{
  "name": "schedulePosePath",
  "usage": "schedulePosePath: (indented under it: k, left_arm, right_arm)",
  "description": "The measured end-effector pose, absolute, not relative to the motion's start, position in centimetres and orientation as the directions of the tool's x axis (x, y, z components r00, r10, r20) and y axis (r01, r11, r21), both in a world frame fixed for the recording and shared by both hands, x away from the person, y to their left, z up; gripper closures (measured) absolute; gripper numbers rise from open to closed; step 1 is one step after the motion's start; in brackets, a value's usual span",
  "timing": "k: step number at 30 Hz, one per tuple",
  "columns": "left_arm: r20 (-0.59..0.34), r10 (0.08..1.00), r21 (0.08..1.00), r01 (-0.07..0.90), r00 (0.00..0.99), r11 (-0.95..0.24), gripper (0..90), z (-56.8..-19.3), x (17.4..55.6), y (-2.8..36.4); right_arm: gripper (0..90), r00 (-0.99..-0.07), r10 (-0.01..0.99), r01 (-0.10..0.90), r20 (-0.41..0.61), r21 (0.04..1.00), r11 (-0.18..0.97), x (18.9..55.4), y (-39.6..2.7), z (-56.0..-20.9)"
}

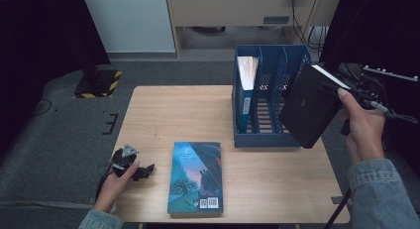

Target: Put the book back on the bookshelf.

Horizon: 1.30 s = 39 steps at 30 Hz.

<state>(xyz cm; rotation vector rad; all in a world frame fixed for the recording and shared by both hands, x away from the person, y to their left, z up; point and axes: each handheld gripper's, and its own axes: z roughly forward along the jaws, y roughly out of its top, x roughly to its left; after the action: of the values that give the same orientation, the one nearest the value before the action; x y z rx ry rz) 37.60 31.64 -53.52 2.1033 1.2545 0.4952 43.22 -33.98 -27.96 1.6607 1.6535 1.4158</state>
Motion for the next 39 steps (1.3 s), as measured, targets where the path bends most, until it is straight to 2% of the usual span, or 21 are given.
schedulePosePath:
  k: [3, 7, 18, 39]
  left_arm:
    - [-0.001, 0.878, 0.686, 0.639, 0.479, -0.348, 0.0, -53.5, 37.6, 31.7]
    - [0.000, 0.876, 0.684, 0.639, 0.482, -0.351, 0.0, -53.5, 37.6, 31.7]
    - [0.002, 0.874, 0.684, 0.637, 0.486, -0.356, 0.0, -53.5, 37.6, 31.6]
    - [0.000, 0.859, 0.679, 0.631, 0.513, -0.377, 0.0, -53.5, 37.7, 31.3]
  right_arm:
    - [52.1, -0.223, 0.902, 0.496, 0.369, 0.840, -0.220, 43.9, -34.4, -28.2]
    - [52.1, -0.192, 0.903, 0.488, 0.383, 0.836, -0.251, 44.6, -34.8, -28.6]
    - [52.1, -0.157, 0.928, 0.475, 0.338, 0.850, -0.229, 46.2, -34.5, -29.2]
    - [52.1, -0.125, 0.940, 0.495, 0.316, 0.841, -0.217, 48.5, -33.0, -30.2]
